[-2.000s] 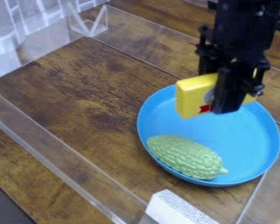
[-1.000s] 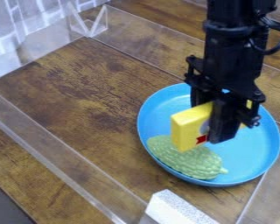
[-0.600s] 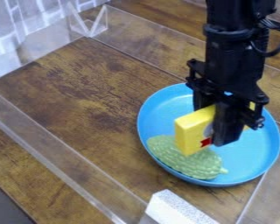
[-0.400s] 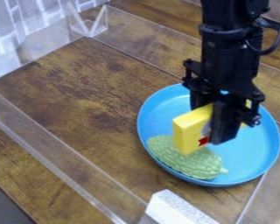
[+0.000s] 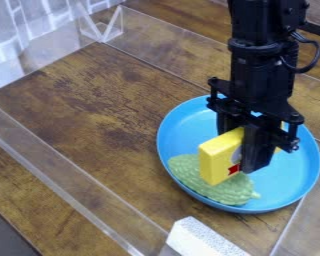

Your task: Put the yellow block in the blue tray

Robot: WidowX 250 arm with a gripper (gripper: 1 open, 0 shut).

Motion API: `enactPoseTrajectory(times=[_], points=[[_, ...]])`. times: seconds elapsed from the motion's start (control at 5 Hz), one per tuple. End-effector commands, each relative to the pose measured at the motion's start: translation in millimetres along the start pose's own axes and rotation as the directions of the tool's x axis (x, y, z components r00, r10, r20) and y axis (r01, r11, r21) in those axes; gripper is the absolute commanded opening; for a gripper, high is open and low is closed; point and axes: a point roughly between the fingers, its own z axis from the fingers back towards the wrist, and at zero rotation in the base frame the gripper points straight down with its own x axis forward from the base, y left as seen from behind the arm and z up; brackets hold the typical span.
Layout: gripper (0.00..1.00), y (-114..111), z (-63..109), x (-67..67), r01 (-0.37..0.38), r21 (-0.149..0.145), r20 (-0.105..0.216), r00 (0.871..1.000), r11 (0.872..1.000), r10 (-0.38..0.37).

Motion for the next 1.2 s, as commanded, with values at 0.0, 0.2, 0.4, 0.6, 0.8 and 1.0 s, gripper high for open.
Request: enactPoseTrajectory(times=[0.0,0.2,0.4,0.6,0.8,1.0], points=[[0.0,4.9,10.1,5.5,-0.032,-0.004,0.028,0.999,0.999,0.032],[0.0,7.8,13.0,8.1,-0.055,-0.003,0.027,0.998,0.998,0.055],[0.0,6.6,13.4,9.3,-0.069,-0.005,0.01,0.998,0.998,0.069],[0.0,5.6,12.7,10.0,-0.082,-0.01,-0.007,0.997,0.997,0.082],[0.0,4.3,12.9,10.7,-0.091,-0.012,-0.021,0.996,0.996,0.091],[0.0,2.8,11.7,10.5,-0.105,-0.016,-0.039,0.994,0.994,0.105]])
